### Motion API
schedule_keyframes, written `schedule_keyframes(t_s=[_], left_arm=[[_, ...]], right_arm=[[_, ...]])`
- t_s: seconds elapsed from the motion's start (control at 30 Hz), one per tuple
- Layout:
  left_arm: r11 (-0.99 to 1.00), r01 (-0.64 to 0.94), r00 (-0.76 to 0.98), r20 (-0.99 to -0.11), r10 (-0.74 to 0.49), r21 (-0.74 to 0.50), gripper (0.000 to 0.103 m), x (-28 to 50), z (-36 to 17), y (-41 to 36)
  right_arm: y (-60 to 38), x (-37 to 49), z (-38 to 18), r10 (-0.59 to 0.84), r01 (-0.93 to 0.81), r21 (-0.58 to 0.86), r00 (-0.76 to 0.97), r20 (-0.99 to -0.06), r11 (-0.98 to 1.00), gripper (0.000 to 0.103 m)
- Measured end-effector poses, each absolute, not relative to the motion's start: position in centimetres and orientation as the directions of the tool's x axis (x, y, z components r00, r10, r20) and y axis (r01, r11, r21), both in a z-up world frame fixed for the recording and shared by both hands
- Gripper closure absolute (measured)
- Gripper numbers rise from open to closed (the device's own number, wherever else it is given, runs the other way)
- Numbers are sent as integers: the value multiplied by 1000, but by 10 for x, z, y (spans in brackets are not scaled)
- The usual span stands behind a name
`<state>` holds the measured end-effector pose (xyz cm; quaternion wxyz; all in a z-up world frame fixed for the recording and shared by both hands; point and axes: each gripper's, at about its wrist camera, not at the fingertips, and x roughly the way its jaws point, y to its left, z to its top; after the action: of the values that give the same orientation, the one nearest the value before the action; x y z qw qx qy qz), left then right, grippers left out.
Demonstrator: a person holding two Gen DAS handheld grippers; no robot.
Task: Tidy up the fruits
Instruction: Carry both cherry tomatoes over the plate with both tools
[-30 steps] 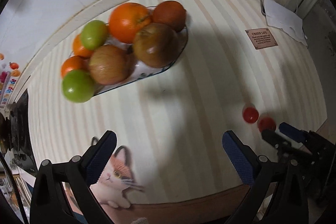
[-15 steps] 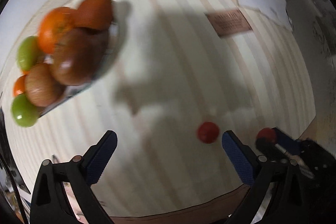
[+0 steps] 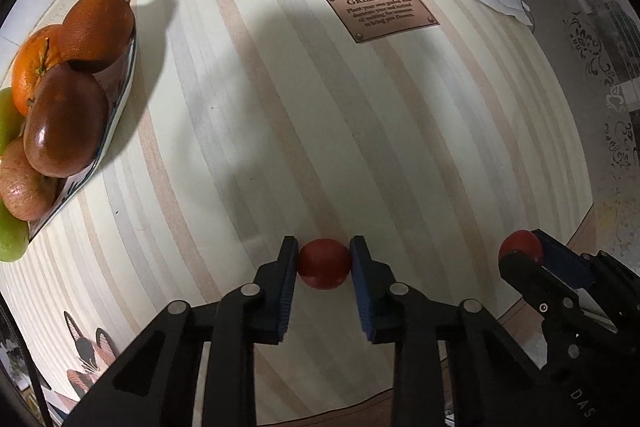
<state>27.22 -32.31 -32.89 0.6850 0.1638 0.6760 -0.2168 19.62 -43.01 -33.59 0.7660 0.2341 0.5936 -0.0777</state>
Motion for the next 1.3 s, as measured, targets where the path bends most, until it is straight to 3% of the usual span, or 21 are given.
schedule_keyframes(t_s=[0.43, 0.87, 1.3], left_arm=[[885, 445, 28, -986, -166, -137, 79, 278, -284, -269], [948, 221, 171, -948, -267, -227, 79, 311, -196, -134], [954, 22, 185, -937, -298, -299, 79, 380, -204, -1]], right_arm=[[-420, 198, -305, 173, 357, 300, 345, -923, 885, 69], [-334, 255, -268, 309, 179, 404, 399, -864, 897, 69], [-208, 352, -261, 464, 109, 537, 381, -800, 836, 69]])
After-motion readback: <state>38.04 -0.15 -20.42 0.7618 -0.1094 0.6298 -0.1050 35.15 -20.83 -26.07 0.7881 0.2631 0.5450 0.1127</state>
